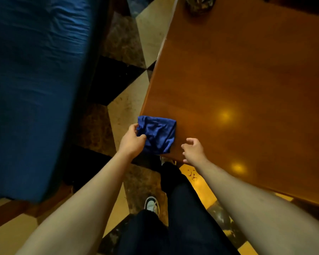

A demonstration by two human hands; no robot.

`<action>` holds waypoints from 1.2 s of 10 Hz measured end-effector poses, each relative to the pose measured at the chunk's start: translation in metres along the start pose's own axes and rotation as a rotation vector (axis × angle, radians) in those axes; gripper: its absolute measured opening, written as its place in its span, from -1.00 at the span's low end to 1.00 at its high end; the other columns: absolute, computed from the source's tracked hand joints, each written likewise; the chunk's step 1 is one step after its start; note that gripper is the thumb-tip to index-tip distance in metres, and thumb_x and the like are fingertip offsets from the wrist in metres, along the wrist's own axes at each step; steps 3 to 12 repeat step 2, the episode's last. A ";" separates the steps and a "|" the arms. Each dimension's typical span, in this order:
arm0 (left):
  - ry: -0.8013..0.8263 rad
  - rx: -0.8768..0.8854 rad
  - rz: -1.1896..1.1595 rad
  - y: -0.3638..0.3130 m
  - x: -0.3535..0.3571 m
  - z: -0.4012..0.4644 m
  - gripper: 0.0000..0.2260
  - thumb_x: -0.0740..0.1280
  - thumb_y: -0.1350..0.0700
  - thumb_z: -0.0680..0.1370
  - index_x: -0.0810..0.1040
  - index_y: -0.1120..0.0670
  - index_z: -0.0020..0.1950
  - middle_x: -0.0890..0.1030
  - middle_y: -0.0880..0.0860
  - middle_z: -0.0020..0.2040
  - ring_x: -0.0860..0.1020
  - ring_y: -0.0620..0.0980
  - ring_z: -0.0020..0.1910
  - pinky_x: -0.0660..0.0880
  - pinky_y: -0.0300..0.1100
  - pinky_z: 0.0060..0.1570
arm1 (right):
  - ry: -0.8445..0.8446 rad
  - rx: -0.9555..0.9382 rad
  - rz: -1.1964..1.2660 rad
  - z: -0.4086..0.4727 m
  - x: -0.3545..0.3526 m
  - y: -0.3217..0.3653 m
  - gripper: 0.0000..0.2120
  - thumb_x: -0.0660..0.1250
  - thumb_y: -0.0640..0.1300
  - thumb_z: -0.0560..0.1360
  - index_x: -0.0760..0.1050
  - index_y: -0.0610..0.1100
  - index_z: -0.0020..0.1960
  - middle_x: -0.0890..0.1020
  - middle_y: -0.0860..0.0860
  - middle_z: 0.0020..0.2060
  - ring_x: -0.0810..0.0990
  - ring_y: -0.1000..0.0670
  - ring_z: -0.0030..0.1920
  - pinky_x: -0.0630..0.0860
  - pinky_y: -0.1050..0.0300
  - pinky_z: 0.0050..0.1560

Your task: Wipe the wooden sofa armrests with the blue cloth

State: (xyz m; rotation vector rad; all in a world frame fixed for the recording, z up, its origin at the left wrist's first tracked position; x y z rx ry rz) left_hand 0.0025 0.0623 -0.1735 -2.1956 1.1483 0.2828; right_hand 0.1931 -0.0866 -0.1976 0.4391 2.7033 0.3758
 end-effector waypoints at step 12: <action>-0.036 0.098 0.118 -0.023 -0.025 -0.054 -0.48 0.29 0.09 0.53 0.33 0.03 0.50 0.52 0.15 0.39 0.58 0.15 0.25 0.52 -0.02 0.21 | -0.011 -0.171 -0.078 -0.050 -0.029 0.011 -0.60 0.30 -0.04 0.65 0.44 -0.14 0.45 0.53 -0.16 0.36 0.56 -0.12 0.24 0.50 0.04 0.22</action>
Point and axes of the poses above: each hand's wrist, its own z-axis towards the middle knuckle, its own x-axis out of the palm, y = z × x, the point moved 4 cm from there along z, towards the middle knuckle
